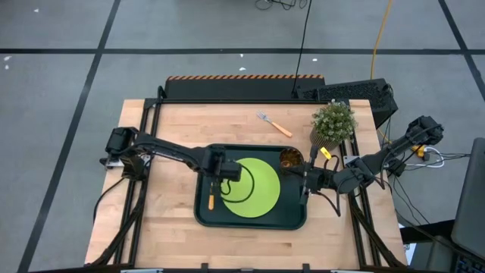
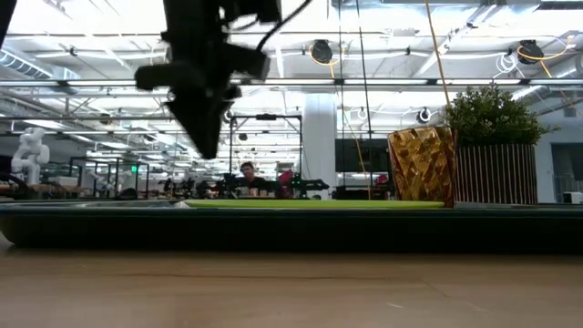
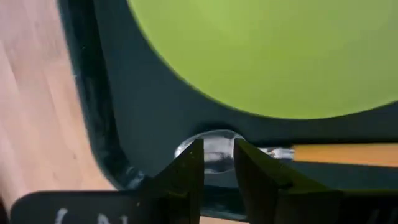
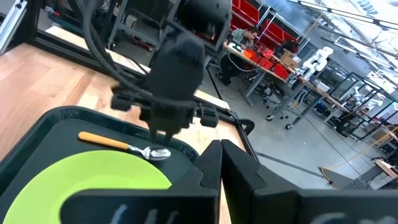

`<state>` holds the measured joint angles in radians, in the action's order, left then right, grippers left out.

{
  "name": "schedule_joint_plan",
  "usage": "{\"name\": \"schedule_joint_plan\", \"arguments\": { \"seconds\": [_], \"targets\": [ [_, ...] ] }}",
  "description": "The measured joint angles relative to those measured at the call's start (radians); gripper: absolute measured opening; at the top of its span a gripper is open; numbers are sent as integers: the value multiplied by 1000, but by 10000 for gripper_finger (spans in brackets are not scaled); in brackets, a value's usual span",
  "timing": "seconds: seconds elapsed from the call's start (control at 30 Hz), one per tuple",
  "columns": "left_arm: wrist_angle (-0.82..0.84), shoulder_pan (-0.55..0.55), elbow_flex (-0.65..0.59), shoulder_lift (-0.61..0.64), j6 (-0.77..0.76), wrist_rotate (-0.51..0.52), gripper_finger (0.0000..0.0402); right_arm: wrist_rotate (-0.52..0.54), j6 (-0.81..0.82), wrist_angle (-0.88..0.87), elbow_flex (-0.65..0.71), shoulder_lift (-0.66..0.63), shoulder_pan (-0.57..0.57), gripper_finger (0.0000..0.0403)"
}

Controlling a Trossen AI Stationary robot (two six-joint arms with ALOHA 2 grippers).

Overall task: Pick and place plate/cup/fork/spoon on tray
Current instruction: Adjust the green plate on the black tray

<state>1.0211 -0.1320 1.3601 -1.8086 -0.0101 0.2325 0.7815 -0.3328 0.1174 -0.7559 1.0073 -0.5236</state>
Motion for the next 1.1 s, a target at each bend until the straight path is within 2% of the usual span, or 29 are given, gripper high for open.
{"name": "schedule_joint_plan", "arguments": {
  "seconds": [0.23, 0.37, 0.6, 0.83, 1.1],
  "targets": [
    [2, -16, -31, -8, 89, -79, 90, 0, -13, 6, 0, 0, 0, 0],
    [18, -22, -50, -8, 134, -188, 90, 0, -20, 6, 0, 0, 0, 0],
    [-45, -41, -54, -47, 139, -206, 90, 0, -20, 6, 0, 0, 0, 0],
    [-2, -47, -55, -121, 140, -206, 90, -1, -20, 13, 0, 0, 0, 0],
    [-36, -45, -55, -125, 132, -136, 90, -1, -23, 13, 0, 0, 0, 0]
  ]
}}
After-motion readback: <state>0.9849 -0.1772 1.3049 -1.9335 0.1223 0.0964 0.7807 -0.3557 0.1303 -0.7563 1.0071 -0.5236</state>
